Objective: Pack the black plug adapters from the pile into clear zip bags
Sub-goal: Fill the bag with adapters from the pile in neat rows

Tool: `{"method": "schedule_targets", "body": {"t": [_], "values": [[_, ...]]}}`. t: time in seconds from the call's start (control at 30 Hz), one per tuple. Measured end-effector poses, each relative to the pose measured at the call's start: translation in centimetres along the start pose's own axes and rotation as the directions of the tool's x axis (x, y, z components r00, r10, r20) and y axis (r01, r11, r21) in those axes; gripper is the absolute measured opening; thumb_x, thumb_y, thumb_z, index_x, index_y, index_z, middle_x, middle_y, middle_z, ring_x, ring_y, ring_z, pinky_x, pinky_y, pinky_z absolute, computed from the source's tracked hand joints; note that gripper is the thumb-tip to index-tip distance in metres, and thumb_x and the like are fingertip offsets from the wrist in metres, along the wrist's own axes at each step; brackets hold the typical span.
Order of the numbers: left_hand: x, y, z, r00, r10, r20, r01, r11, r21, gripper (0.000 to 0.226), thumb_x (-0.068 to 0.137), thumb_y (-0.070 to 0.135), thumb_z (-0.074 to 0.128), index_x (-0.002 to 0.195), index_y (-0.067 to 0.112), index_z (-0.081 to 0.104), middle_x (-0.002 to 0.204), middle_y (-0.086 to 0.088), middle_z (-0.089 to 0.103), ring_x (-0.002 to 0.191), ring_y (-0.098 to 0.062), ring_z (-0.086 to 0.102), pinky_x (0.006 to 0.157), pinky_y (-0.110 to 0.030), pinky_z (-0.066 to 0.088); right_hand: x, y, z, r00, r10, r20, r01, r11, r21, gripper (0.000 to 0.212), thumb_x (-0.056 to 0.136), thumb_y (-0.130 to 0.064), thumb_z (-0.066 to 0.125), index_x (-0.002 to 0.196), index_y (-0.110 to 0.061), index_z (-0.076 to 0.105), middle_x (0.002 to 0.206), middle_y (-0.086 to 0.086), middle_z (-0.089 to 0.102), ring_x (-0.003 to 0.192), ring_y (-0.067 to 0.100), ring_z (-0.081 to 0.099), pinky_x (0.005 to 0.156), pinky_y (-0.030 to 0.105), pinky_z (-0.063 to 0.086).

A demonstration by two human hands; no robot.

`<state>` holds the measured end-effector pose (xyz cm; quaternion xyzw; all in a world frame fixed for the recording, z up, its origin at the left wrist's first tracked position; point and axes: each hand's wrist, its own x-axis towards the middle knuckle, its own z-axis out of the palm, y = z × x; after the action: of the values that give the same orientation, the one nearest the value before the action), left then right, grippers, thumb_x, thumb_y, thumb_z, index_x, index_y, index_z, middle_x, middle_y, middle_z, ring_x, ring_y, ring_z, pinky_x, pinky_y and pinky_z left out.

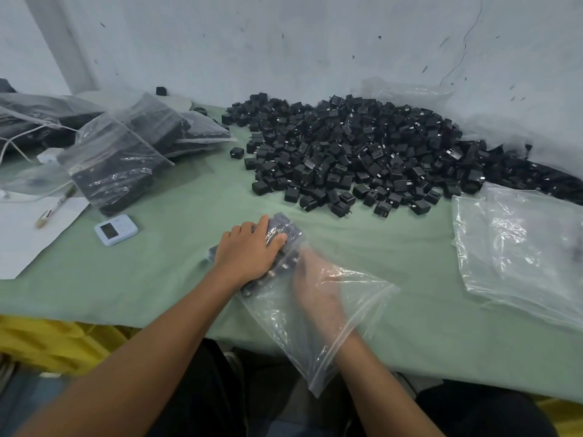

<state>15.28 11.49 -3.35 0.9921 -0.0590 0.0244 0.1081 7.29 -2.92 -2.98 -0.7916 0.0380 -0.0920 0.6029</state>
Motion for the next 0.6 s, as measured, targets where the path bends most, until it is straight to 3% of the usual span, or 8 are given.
{"method": "schedule_targets", "body": {"t": [0.1, 0.2, 0.27, 0.33, 0.47, 0.6], "values": [[-0.1, 0.0, 0.0, 1.0, -0.004, -0.004, 0.004, 1.0, 0.0, 0.066, 0.099, 0.065, 0.017, 0.151, 0.026, 0.024, 0.145, -0.011, 0.048, 0.127, -0.032, 0.046, 0.103, -0.045, 0.034, 1.9, 1.6, 0.6, 1.0, 0.0, 0.029, 0.006, 0.982, -0.187, 0.017, 0.099, -0.013, 0.049, 0.109, -0.005, 0.061, 0.079, -0.003, 0.049, 0.08, 0.022, 0.056, 0.076, 0.039, 0.049], [0.0, 0.1, -0.1, 1.0, -0.019, 0.017, 0.019, 1.0, -0.011, 0.066, 0.099, 0.065, 0.017, 0.152, 0.027, 0.024, 0.148, -0.011, 0.045, 0.13, -0.032, 0.044, 0.105, -0.046, 0.032, 1.6, 3.5, 0.8, 0.981, -0.171, 0.095, 0.173, 0.985, -0.014, 0.01, 0.099, -0.008, 0.054, 0.105, -0.006, 0.061, 0.091, 0.008, 0.063, 0.088, 0.031, 0.065, 0.084, 0.053, 0.054], [0.2, 0.1, -0.4, 0.997, -0.04, 0.062, 0.044, 0.997, -0.06, 0.066, 0.099, 0.064, 0.017, 0.154, 0.028, 0.021, 0.152, -0.01, 0.041, 0.135, -0.032, 0.04, 0.109, -0.047, 0.028, 1.5, 4.7, 0.6, 0.97, -0.209, 0.125, 0.198, 0.976, 0.092, 0.011, 0.099, -0.028, 0.059, 0.109, -0.027, 0.062, 0.102, 0.0, 0.068, 0.095, 0.02, 0.069, 0.082, 0.04, 0.058], [0.7, 0.0, -0.8, 0.991, -0.064, 0.121, 0.08, 0.988, -0.134, 0.064, 0.101, 0.06, 0.016, 0.156, 0.028, 0.019, 0.156, -0.01, 0.037, 0.139, -0.033, 0.037, 0.111, -0.049, 0.026, 1.4, 5.3, 0.6, 0.964, -0.216, 0.154, 0.207, 0.976, 0.067, 0.016, 0.094, -0.047, 0.059, 0.11, -0.045, 0.058, 0.1, -0.011, 0.066, 0.092, 0.01, 0.066, 0.073, 0.024, 0.054], [1.1, -0.1, -1.6, 0.986, -0.059, 0.155, 0.084, 0.984, -0.158, 0.054, 0.102, 0.055, 0.025, 0.145, 0.023, 0.034, 0.146, -0.009, 0.048, 0.13, -0.034, 0.046, 0.101, -0.048, 0.033, 1.8, 6.7, 1.1, 0.935, -0.344, 0.09, 0.344, 0.939, 0.017, 0.019, 0.094, -0.033, 0.068, 0.111, -0.028, 0.061, 0.101, -0.01, 0.065, 0.084, 0.006, 0.063, 0.067, 0.017, 0.05], [1.4, -0.2, -1.7, 0.982, -0.087, 0.17, 0.115, 0.979, -0.168, 0.041, 0.097, 0.06, 0.04, 0.115, 0.024, 0.045, 0.119, 0.0, 0.058, 0.099, -0.026, 0.053, 0.082, -0.041, 0.038, 2.8, 6.9, 1.8, 0.952, -0.301, 0.057, 0.299, 0.953, 0.037, 0.016, 0.088, -0.044, 0.072, 0.099, -0.046, 0.061, 0.093, -0.018, 0.066, 0.081, 0.008, 0.064, 0.07, 0.042, 0.054]]}}
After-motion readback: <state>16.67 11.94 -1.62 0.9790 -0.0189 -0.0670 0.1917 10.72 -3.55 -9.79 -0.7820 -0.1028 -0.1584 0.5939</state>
